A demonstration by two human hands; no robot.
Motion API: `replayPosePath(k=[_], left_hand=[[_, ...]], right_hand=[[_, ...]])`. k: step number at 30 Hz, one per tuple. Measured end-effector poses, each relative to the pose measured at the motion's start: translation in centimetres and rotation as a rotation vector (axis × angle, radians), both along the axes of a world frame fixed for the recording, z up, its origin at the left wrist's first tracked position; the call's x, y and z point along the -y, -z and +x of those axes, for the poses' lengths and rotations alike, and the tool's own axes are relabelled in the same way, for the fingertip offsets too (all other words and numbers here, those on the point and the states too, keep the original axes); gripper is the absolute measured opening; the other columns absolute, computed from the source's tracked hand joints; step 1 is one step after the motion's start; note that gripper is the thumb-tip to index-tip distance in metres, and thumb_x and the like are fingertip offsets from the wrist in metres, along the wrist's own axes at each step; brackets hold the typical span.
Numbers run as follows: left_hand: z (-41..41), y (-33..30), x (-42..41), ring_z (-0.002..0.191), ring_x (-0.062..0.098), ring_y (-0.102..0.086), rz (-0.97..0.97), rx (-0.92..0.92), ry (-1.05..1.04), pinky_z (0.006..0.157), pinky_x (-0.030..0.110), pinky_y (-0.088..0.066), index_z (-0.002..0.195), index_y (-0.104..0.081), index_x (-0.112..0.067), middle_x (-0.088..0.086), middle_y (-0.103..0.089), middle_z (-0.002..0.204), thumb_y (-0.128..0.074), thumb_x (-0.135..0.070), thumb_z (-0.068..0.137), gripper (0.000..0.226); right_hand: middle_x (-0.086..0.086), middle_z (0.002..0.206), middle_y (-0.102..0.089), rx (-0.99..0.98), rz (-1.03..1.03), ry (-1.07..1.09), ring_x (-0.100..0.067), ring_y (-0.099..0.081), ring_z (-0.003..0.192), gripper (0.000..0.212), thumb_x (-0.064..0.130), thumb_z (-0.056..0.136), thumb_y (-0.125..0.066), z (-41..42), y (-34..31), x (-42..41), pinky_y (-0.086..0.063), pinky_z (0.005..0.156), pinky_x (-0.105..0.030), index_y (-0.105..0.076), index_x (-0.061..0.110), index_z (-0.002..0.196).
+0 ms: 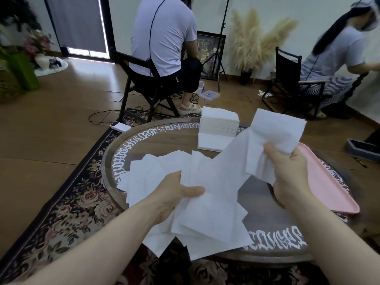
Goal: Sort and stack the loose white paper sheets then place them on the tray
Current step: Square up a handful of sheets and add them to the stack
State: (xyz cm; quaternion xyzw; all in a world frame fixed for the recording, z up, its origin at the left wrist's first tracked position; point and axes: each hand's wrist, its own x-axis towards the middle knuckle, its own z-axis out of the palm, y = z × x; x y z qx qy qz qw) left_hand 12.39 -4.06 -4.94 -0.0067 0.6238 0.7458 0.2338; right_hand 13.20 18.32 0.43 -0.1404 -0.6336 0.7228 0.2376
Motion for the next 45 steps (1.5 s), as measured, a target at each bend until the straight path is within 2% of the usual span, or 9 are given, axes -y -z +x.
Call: replayPosePath(k=[6, 14, 19, 23, 28, 30, 34, 38, 45], left_hand=[[-0.8, 0.7, 0.6, 0.074, 0.028, -0.073, -0.028, 0.119, -0.26, 0.07, 0.037, -0.058, 0.094, -0.071, -0.006, 0.012, -0.076, 0.087, -0.07, 0.0, 0.083, 0.014], [-0.2, -1.0, -0.2, 0.09, 0.03, -0.071, 0.03, 0.112, -0.196, 0.077, 0.036, -0.056, 0.112, -0.068, -0.006, 0.013, -0.075, 0.101, -0.058, -0.007, 0.093, 0.022], [1.2, -2.3, -1.0, 0.077, 0.02, -0.074, 0.131, 0.045, 0.012, 0.059, 0.024, -0.055, 0.096, -0.074, -0.01, 0.007, -0.077, 0.091, -0.059, -0.012, 0.091, 0.016], [1.6, -2.7, -1.1, 0.09, 0.021, -0.074, 0.254, 0.095, -0.003, 0.072, 0.03, -0.059, 0.104, -0.073, -0.01, 0.008, -0.076, 0.103, -0.064, -0.038, 0.085, 0.035], [1.6, -2.4, -1.7, 0.092, 0.023, -0.073, 0.14, -0.036, -0.128, 0.081, 0.034, -0.058, 0.108, -0.069, -0.007, 0.007, -0.076, 0.1, -0.073, -0.019, 0.081, 0.03], [1.5, -2.4, -1.9, 0.089, 0.02, -0.074, 0.156, -0.071, -0.205, 0.076, 0.03, -0.059, 0.106, -0.068, -0.009, 0.005, -0.077, 0.097, -0.068, -0.013, 0.088, 0.018], [1.4, -2.8, -3.0, 0.101, 0.027, -0.071, 0.211, -0.058, -0.252, 0.09, 0.041, -0.056, 0.114, -0.067, -0.008, 0.009, -0.075, 0.106, -0.066, -0.015, 0.091, 0.024], [1.6, -3.2, -3.9, 0.104, 0.029, -0.07, 0.311, -0.021, -0.229, 0.096, 0.047, -0.053, 0.119, -0.066, -0.005, 0.012, -0.073, 0.111, -0.071, -0.025, 0.083, 0.042], [1.7, -3.5, -4.4, 0.104, 0.028, -0.07, 0.399, -0.001, -0.198, 0.096, 0.046, -0.053, 0.12, -0.066, -0.005, 0.012, -0.073, 0.112, -0.068, -0.026, 0.082, 0.043]], right_hand=[[-0.008, 0.115, -0.072, -0.023, -0.167, -0.23, -0.027, -0.069, 0.106, 0.038, 0.012, 0.084, -0.064, 0.7, -1.2, -0.3, -0.055, 0.092, -0.044, -0.064, 0.007, 0.122], [-0.014, 0.09, -0.076, 0.101, -0.199, -0.685, -0.025, -0.074, 0.072, 0.027, 0.013, 0.073, -0.063, 1.7, -1.9, -0.3, -0.061, 0.06, -0.035, -0.076, 0.006, 0.096], [-0.016, 0.101, -0.075, 0.269, 0.073, -0.588, -0.029, -0.073, 0.084, 0.035, 0.019, 0.072, -0.07, 1.0, -1.1, 0.1, -0.061, 0.075, -0.04, -0.073, 0.004, 0.104], [-0.014, 0.103, -0.075, 0.259, 0.156, -0.538, -0.029, -0.073, 0.089, 0.039, 0.03, 0.073, -0.071, 0.9, -1.0, -0.2, -0.055, 0.084, -0.044, -0.071, 0.007, 0.104], [0.002, 0.086, -0.076, 0.047, 0.338, -0.172, -0.019, -0.071, 0.084, 0.018, 0.034, 0.09, -0.067, 1.3, -1.7, 0.3, -0.054, 0.078, -0.044, -0.072, 0.018, 0.084], [0.006, 0.086, -0.077, -0.052, 0.239, -0.139, -0.013, -0.072, 0.081, 0.017, 0.035, 0.087, -0.068, 1.7, -2.4, 0.1, -0.057, 0.074, -0.039, -0.074, 0.02, 0.083], [-0.018, 0.103, -0.075, 0.103, -0.103, -0.525, -0.033, -0.073, 0.09, 0.039, 0.023, 0.079, -0.071, 2.6, -1.6, 1.3, -0.061, 0.073, -0.043, -0.069, 0.001, 0.11], [-0.012, 0.101, -0.076, 0.131, -0.023, -0.521, -0.025, -0.075, 0.088, 0.016, 0.01, 0.081, -0.068, 2.8, 0.0, 2.8, -0.06, 0.066, -0.032, -0.078, 0.01, 0.093], [-0.004, 0.099, -0.077, 0.107, 0.052, -0.36, -0.023, -0.074, 0.088, 0.019, 0.016, 0.085, -0.071, 2.7, 0.3, 2.6, -0.058, 0.072, -0.035, -0.073, 0.014, 0.104]])
